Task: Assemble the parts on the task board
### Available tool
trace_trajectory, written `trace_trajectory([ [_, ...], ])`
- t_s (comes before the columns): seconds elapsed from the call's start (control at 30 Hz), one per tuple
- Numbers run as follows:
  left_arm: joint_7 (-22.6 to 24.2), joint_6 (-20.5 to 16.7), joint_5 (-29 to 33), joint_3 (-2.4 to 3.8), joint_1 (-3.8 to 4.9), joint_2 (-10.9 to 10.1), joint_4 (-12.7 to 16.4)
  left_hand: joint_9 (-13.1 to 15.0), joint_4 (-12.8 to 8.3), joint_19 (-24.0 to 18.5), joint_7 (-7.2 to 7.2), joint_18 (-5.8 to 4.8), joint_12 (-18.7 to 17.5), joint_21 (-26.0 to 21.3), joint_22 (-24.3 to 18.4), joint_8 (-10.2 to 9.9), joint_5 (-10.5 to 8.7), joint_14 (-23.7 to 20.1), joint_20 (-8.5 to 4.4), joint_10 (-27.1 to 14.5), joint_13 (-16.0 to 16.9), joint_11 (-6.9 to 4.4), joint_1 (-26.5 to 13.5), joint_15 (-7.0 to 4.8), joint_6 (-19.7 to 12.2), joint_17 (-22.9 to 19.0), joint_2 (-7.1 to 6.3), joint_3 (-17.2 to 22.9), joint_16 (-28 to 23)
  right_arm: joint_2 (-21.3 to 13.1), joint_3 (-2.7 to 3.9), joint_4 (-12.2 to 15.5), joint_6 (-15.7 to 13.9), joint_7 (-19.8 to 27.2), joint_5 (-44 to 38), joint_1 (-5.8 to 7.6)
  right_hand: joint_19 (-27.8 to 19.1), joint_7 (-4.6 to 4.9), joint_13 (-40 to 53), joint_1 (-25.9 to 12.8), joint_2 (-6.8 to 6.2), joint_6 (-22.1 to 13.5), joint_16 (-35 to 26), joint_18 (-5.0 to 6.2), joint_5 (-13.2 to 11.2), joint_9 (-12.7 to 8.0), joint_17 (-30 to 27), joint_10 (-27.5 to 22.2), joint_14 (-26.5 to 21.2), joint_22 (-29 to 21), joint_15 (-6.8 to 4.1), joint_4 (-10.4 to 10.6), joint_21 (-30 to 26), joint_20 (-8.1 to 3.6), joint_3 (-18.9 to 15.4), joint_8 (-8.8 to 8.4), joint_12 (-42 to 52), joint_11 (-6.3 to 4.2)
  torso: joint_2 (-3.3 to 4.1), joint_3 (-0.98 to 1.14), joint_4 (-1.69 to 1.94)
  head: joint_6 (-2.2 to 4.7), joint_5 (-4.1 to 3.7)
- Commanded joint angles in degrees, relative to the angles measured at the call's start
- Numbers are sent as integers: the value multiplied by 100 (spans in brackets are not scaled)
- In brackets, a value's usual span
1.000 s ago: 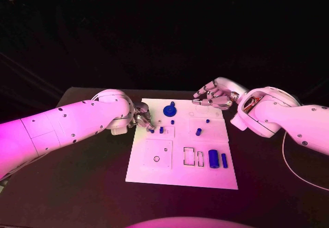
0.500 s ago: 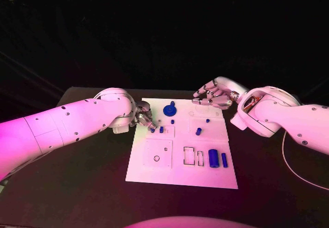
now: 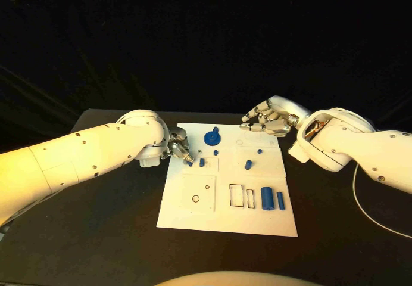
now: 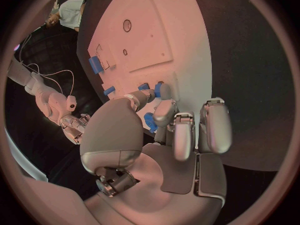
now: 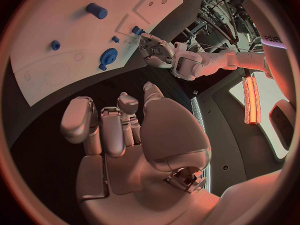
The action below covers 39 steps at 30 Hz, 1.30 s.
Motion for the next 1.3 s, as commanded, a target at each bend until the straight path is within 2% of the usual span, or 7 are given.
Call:
trace_trajectory([
  [0.03, -91, 249, 26, -25, -34, 12, 4, 5, -700, 34, -36, -35, 19, 1, 408, -24, 41, 604, -3, 47, 13, -13, 22, -49, 31, 1507, 74, 657, 14, 2, 1, 6, 18, 45, -5, -3, -17, -6, 9, 12, 42, 5, -36, 67, 32, -6, -5, 13, 270, -3, -47, -3, -27, -13, -31, 39, 35, 0, 2, -2, -1, -1, 4],
  [0.73, -164, 278, 94, -27, -35, 46, -36, -33, -681, 46, -41, -39, 47, 11, 426, -54, 192, 604, -14, 86, 60, -17, -38, -56, 84, 1507, 142, 619, 14, 8, 1, 6, 16, 47, -5, -3, -17, -6, 9, 12, 42, 5, -36, 67, 32, -6, -5, 13, 270, -3, -47, -3, -27, -13, -31, 39, 35, 0, 2, 6, -4, -21, 18],
  [1.0, -196, 317, 165, -31, -36, 119, -104, -74, -564, 57, -60, -44, 88, 19, 446, -81, 196, 604, -19, 126, 119, -26, -210, -60, 152, 1507, 244, 478, 14, 6, 1, 12, 15, 46, -5, -3, -17, -6, 9, 12, 42, 5, -36, 67, 32, -6, -5, 13, 270, -3, -47, -3, -27, -13, -31, 39, 35, 0, 4, 7, -5, -31, 16],
  [1.1, -235, 329, 178, -33, -36, 139, -125, -94, -479, 56, -69, -43, 95, 12, 446, -98, 185, 604, -20, 133, 134, -30, -316, -62, 180, 1507, 258, 353, 14, 4, 1, 13, 15, 45, -5, -3, -17, -6, 9, 12, 42, 5, -36, 67, 32, -6, -5, 13, 270, -3, -47, -3, -27, -13, -31, 39, 35, 0, 4, 5, -7, -34, 12],
  [1.2, -315, 333, 184, -34, -36, 149, -142, -122, -254, 53, -82, -42, 99, 2, 443, -118, 154, 604, -20, 136, 143, -36, -591, -62, 230, 1507, 201, 3, 14, 2, 1, 12, 16, 44, -5, -3, -17, -6, 9, 12, 42, 5, -36, 67, 32, -6, -5, 13, 270, -3, -47, -3, -27, -13, -31, 39, 35, 0, 2, 7, -6, -36, 4],
  [1.3, -382, 336, 187, -35, -36, 158, -155, -168, -153, 60, -112, -43, 115, 2, 456, -165, 168, 604, -39, 133, 177, -60, -644, -87, 266, 1507, 211, -352, 14, 1, 1, 13, 14, 44, -5, -3, -20, -6, 0, 28, 65, 5, -44, 68, 38, -6, -15, 7, 268, -10, -48, 4, -32, -13, -38, 43, 28, 0, 5, 5, -4, -46, 4],
])
